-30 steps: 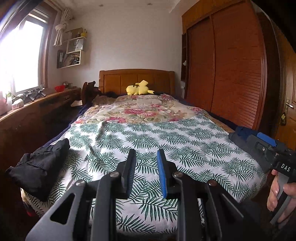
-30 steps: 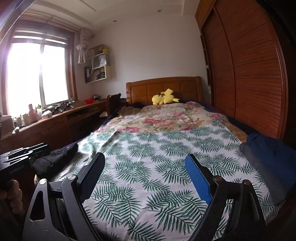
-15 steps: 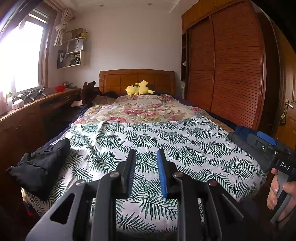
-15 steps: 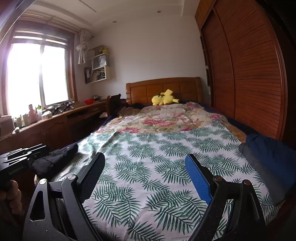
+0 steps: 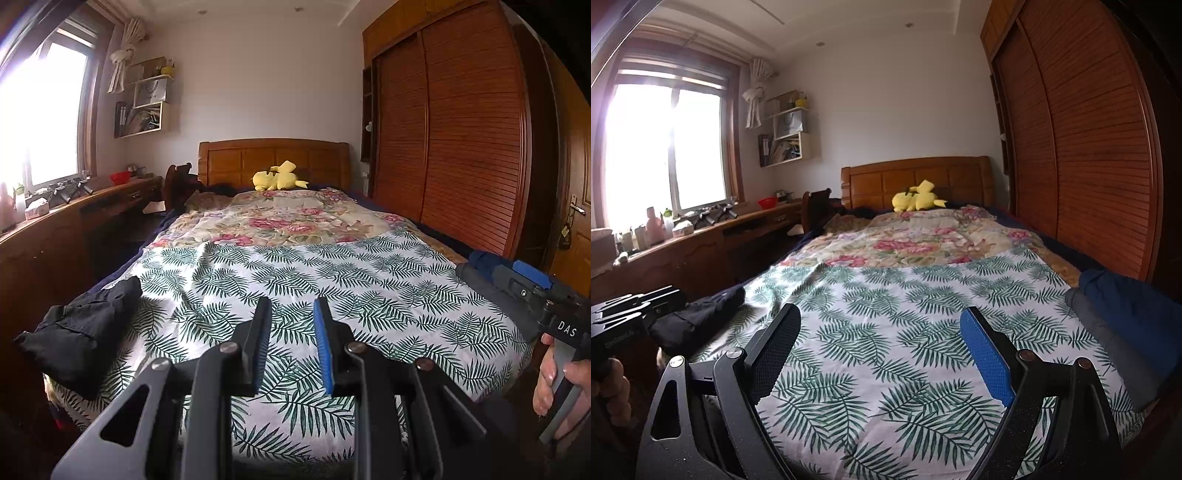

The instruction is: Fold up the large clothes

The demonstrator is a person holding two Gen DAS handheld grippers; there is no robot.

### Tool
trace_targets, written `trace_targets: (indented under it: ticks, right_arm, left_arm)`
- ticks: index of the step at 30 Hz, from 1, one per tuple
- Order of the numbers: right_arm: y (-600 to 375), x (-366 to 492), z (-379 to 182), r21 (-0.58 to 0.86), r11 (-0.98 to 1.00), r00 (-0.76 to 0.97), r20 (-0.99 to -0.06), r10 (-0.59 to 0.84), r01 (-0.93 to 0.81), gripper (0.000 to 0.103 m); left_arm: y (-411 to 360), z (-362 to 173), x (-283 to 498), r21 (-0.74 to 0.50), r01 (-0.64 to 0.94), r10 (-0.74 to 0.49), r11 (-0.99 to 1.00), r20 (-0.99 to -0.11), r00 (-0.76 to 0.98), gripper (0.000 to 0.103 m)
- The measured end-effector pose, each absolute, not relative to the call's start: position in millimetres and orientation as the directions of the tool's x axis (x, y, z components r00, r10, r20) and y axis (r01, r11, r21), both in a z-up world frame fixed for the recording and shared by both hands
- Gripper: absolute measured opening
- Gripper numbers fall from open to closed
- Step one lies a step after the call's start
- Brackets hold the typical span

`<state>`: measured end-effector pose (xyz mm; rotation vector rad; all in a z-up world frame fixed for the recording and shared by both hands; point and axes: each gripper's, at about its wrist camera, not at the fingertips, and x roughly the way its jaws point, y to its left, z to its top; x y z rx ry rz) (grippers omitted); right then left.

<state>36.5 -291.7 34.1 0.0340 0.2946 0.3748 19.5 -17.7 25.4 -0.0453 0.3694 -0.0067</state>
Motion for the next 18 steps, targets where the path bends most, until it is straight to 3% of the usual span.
trace_targets:
  ticks: [18]
  right_arm:
    - [-292.6, 37.0, 34.2, 0.086, 0.930, 0.888, -0.278, 0.366, -0.356, 0.090]
  left_arm:
    - [-18.7, 27.7, 17.2, -0.039, -0.003, -0.011, 0.999, -0.361, 0.933, 0.022]
